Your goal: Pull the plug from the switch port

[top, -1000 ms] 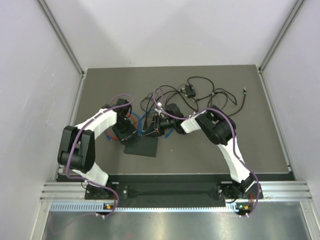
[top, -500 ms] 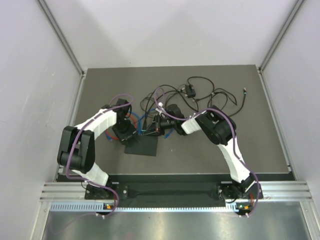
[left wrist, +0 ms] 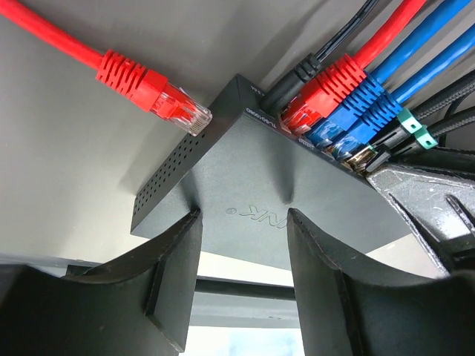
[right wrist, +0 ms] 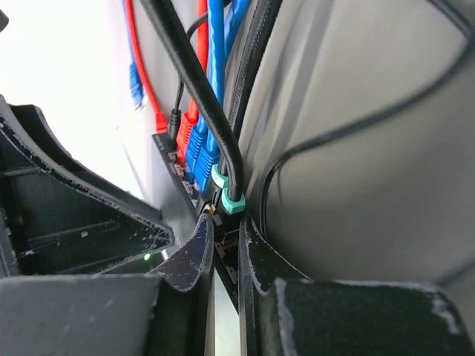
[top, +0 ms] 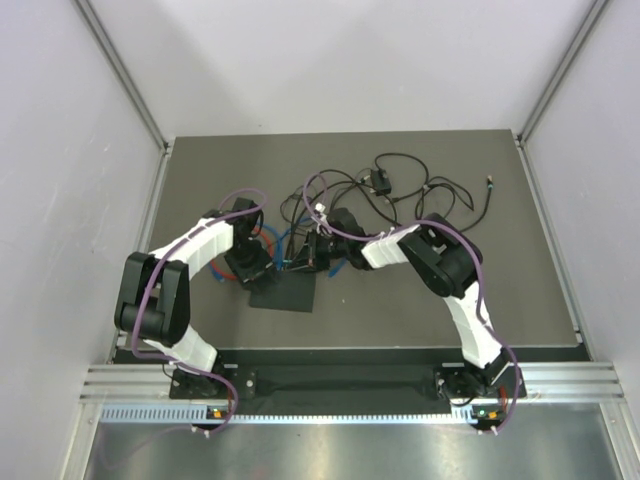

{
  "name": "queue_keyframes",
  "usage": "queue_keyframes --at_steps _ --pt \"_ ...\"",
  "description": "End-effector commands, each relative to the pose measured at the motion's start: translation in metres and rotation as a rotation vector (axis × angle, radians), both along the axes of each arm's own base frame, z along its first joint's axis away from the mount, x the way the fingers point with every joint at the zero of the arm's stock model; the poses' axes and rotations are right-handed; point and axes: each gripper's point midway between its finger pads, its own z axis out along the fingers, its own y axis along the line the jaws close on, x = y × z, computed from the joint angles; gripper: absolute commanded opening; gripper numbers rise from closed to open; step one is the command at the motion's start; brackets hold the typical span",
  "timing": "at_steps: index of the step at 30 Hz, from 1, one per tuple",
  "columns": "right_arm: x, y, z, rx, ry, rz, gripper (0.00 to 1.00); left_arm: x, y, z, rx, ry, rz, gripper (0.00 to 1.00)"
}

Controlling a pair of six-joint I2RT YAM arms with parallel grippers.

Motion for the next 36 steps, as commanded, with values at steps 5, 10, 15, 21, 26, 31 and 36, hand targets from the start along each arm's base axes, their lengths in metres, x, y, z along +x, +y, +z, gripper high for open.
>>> queue_keyframes --at_steps 5,10,15,21,26,31,36 --pt "0.051 -0.030 -0.006 -0.123 -0.151 -0.278 0.00 -0.022 0.012 -0.029 0.055 0.087 -0.010 0.55" --pt "0.058 -0.022 0.010 0.017 -0.026 -0.320 0.00 -0.021 0.013 -0.029 0.061 0.086 -0.018 0.55" --pt "0.068 -0.022 0.021 -0.006 -0.104 -0.308 0.00 -0.025 0.012 -0.033 0.055 0.102 -0.022 0.54" --pt "0.088 -0.032 0.026 -0.245 -0.437 -0.229 0.00 -0.025 0.013 -0.032 0.060 0.104 -0.024 0.55" --pt "0.095 -0.038 0.033 -0.225 -0.464 -0.210 0.00 -0.027 0.013 -0.033 0.059 0.105 -0.028 0.54" --pt "0.090 -0.017 0.060 0.085 -0.247 -0.209 0.00 -0.027 0.012 -0.034 0.056 0.106 -0.027 0.54" --pt "0.096 -0.014 0.075 0.211 -0.089 -0.290 0.00 -0.028 0.014 -0.034 0.062 0.111 -0.030 0.54"
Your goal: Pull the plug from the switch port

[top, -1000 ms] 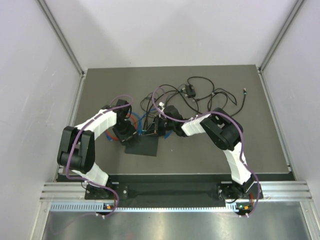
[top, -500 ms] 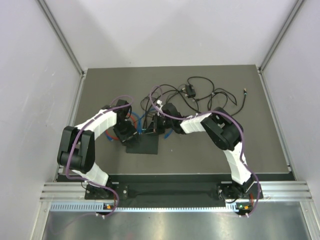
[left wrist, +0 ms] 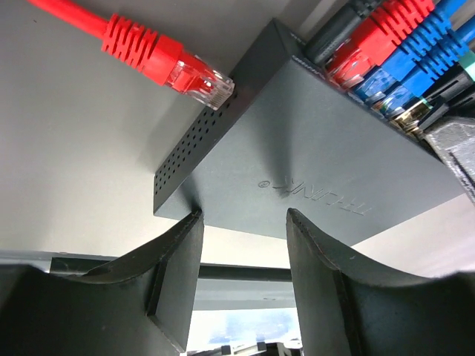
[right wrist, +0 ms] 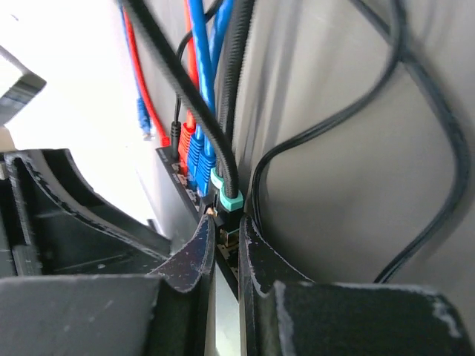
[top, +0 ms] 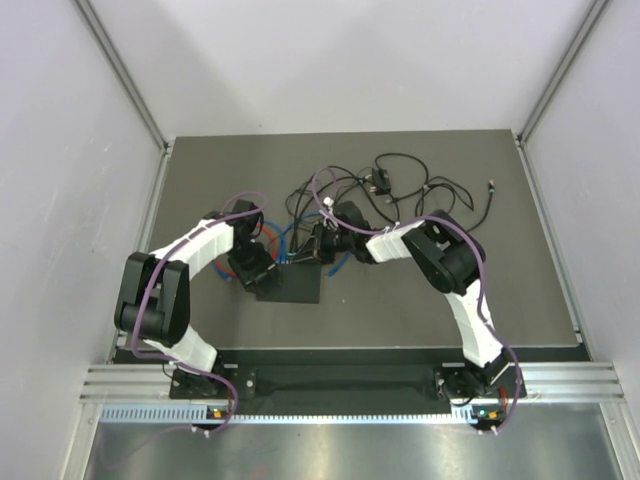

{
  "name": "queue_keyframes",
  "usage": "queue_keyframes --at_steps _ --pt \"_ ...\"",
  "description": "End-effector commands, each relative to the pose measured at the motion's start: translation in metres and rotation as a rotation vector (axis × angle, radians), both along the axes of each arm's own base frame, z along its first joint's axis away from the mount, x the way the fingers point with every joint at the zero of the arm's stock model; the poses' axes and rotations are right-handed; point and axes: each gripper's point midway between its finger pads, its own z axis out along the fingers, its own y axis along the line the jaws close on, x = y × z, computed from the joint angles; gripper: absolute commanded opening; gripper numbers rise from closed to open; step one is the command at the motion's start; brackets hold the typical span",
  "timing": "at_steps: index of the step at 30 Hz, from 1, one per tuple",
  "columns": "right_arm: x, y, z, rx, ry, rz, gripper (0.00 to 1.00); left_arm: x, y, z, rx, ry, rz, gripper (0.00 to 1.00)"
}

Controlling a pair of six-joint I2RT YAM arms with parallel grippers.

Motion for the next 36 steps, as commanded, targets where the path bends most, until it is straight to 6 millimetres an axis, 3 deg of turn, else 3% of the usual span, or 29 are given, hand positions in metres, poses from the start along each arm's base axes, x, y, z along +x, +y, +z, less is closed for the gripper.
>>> queue_keyframes --at_steps 1,9,20,21,25,28,32,36 --pt "0.074 -0.004 0.068 0.213 -0.089 -0.227 0.00 -0.021 0.025 -0.034 0.132 0.079 -0.027 0.54" --pt "0.056 -0.004 0.052 0.197 0.127 -0.246 0.00 -0.022 0.026 -0.034 0.134 0.076 -0.027 0.54" --pt "0.050 -0.009 0.026 -0.036 -0.167 -0.036 0.01 -0.024 0.026 -0.032 0.133 0.070 -0.034 0.54" --pt "0.046 -0.009 0.024 -0.037 -0.164 -0.005 0.04 -0.024 0.027 -0.031 0.134 0.067 -0.034 0.54" --pt "0.044 -0.013 0.019 -0.039 -0.173 0.040 0.32 -0.024 0.026 -0.032 0.130 0.065 -0.035 0.54" --pt "0.052 -0.015 0.028 0.034 -0.161 0.021 0.36 -0.025 0.026 -0.033 0.129 0.071 -0.037 0.54" --pt "0.053 -0.012 0.022 0.063 -0.106 0.046 0.34 -0.025 0.026 -0.032 0.129 0.066 -0.037 0.54" --pt "0.037 -0.006 0.012 0.068 -0.059 0.144 0.34 -0.023 0.026 -0.033 0.129 0.066 -0.038 0.54"
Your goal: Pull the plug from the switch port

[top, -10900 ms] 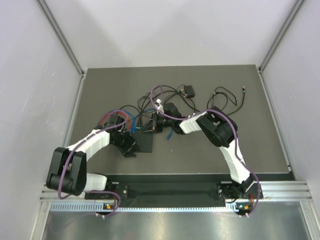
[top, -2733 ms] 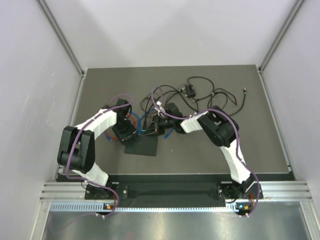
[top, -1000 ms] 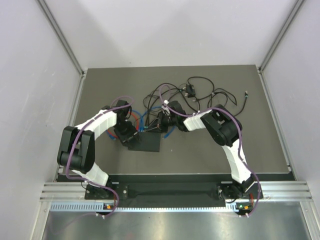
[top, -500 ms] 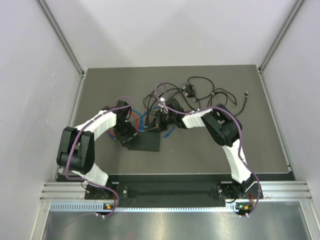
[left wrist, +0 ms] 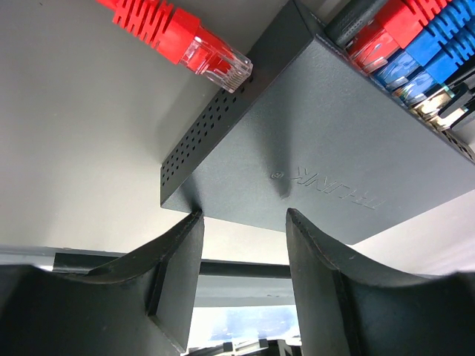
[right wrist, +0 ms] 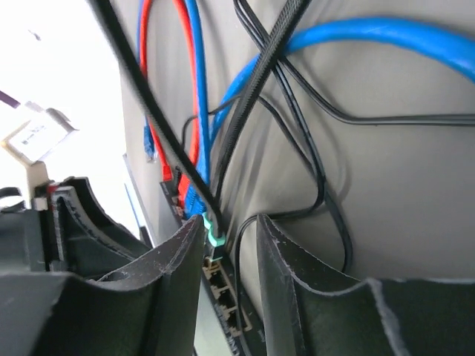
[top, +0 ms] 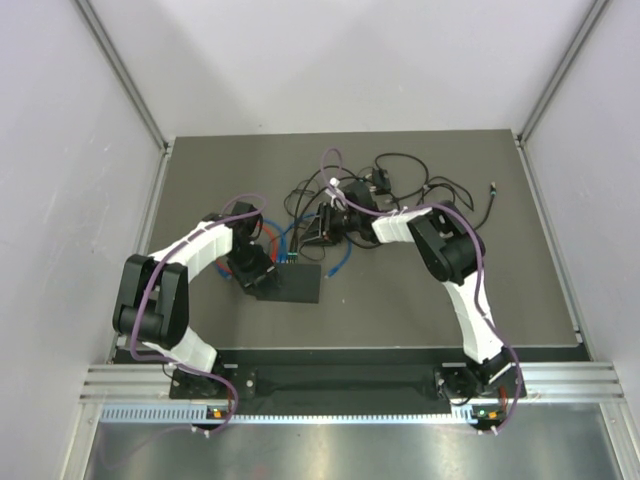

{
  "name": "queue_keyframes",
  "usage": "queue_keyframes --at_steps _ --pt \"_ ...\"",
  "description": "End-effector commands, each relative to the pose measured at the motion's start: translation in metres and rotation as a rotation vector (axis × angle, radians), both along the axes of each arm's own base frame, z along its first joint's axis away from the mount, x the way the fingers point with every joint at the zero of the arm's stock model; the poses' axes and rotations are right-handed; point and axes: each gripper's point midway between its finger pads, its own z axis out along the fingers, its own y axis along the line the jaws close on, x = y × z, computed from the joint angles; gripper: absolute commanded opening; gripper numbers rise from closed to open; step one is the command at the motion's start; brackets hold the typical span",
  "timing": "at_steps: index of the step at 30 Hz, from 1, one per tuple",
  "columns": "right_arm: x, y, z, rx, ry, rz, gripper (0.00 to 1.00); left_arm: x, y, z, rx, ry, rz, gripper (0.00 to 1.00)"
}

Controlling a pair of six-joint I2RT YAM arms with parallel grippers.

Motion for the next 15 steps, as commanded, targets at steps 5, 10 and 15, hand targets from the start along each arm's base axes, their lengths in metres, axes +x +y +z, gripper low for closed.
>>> queue_keyframes --at_steps 5,10,15 --pt "-0.017 0.002 0.018 -0.021 -0.151 0.106 0.38 -0.016 0.024 -0.033 0.129 0.059 -0.038 0.54" --pt "-0.010 -0.014 0.032 -0.191 -0.314 0.135 0.49 -0.015 0.024 -0.033 0.130 0.060 -0.041 0.54" --pt "-0.031 -0.006 0.041 -0.125 -0.222 0.216 0.45 -0.015 0.023 -0.033 0.126 0.061 -0.042 0.54"
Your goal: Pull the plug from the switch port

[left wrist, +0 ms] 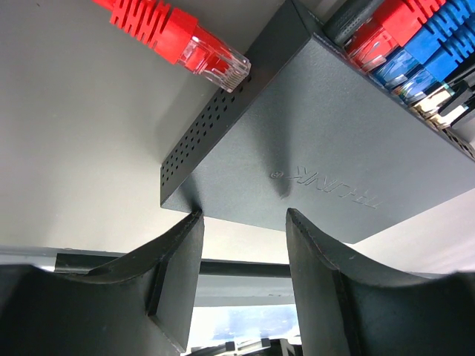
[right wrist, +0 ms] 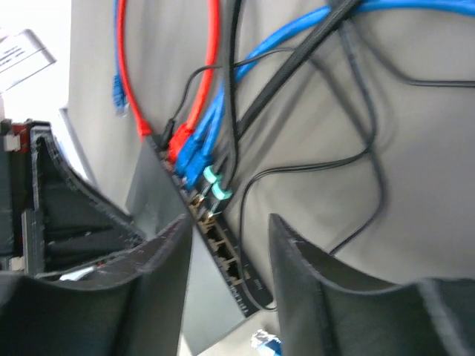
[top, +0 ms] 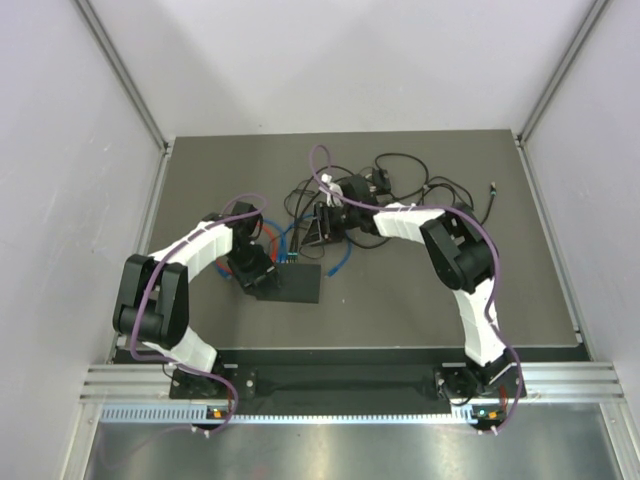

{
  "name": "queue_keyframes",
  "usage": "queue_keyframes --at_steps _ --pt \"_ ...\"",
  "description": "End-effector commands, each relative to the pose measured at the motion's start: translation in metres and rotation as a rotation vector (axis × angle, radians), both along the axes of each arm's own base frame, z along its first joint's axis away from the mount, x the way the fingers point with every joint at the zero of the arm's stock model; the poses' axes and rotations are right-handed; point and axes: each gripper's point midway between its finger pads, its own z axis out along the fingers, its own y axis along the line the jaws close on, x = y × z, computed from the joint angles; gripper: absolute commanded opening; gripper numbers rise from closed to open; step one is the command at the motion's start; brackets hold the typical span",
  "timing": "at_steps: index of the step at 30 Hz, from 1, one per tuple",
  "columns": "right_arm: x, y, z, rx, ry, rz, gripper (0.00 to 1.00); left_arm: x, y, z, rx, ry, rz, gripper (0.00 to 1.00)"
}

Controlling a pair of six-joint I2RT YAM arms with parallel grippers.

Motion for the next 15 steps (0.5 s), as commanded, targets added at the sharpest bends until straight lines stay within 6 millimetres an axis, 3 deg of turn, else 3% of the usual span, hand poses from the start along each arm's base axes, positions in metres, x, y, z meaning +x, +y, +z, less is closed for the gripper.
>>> queue_keyframes --at_steps 1,4,11,15 --pt "-0.017 0.009 0.025 0.044 -0.008 0.091 0.43 -0.015 0.024 -0.033 0.130 0.061 -0.037 0.54" --pt "-0.029 0.018 0.024 0.105 0.066 0.099 0.38 -0.015 0.023 -0.033 0.124 0.061 -0.036 0.54" --pt "-0.040 0.038 0.019 0.132 0.101 0.139 0.39 -0.014 0.023 -0.032 0.126 0.058 -0.045 0.54" --pt "-0.042 0.040 0.003 0.104 0.138 0.118 0.42 -0.013 0.023 -0.032 0.124 0.056 -0.045 0.54"
